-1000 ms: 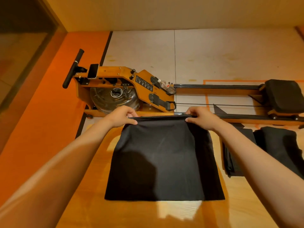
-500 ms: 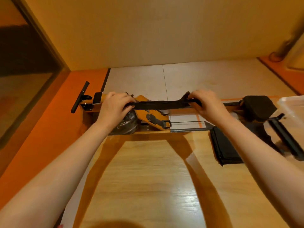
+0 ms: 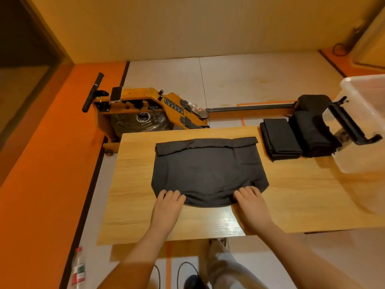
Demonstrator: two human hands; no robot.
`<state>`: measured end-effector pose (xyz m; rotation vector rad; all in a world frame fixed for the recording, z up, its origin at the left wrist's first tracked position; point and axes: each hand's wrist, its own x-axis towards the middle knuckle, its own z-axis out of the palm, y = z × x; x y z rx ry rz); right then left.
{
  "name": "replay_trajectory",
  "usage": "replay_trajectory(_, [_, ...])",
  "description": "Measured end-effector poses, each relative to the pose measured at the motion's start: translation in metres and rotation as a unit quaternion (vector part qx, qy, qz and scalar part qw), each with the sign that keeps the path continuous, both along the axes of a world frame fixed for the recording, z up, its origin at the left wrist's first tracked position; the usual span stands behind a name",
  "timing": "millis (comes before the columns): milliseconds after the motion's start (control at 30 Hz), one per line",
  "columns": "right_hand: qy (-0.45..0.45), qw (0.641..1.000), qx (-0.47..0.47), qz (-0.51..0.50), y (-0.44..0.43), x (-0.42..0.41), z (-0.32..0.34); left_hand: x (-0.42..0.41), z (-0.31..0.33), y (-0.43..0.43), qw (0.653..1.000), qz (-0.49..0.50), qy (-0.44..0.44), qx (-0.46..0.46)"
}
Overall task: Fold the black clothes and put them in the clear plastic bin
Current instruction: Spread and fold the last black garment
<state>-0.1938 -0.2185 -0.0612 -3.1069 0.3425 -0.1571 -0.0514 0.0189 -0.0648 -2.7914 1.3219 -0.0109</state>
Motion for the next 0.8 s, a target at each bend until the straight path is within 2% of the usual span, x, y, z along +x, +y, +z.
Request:
replay_trajectory(333, [0.032,0.999,0.01,-0.01,0.015,-0.046,-0.004,-0.042,-0.005,0.034,1.0,-0.016,0.019,-0.014])
replay_trajectory(500, [0.018,0.999,0.021,-0.037,0.014,-0.067,-0.01,-0.051,-0.004,0.061,0.999,0.04,0.006,-0.033])
replay_trajectory(633, [-0.002,0.989,0.067,-0.13,0.009,-0.074,-0.008,-0.054,-0.005,0.086,0.991,0.123,-0.001,-0.045])
replay_trajectory(733, [-0.042,0.948,0.156,-0.273,0.011,-0.081,-0.002,-0.059,-0.003,0.095,0.982,0.172,0.033,-0.077])
replay_trajectory(800, [-0.072,0.934,0.164,-0.311,0.012,-0.08,0.0,-0.059,0.001,0.09,0.976,0.18,0.034,-0.114])
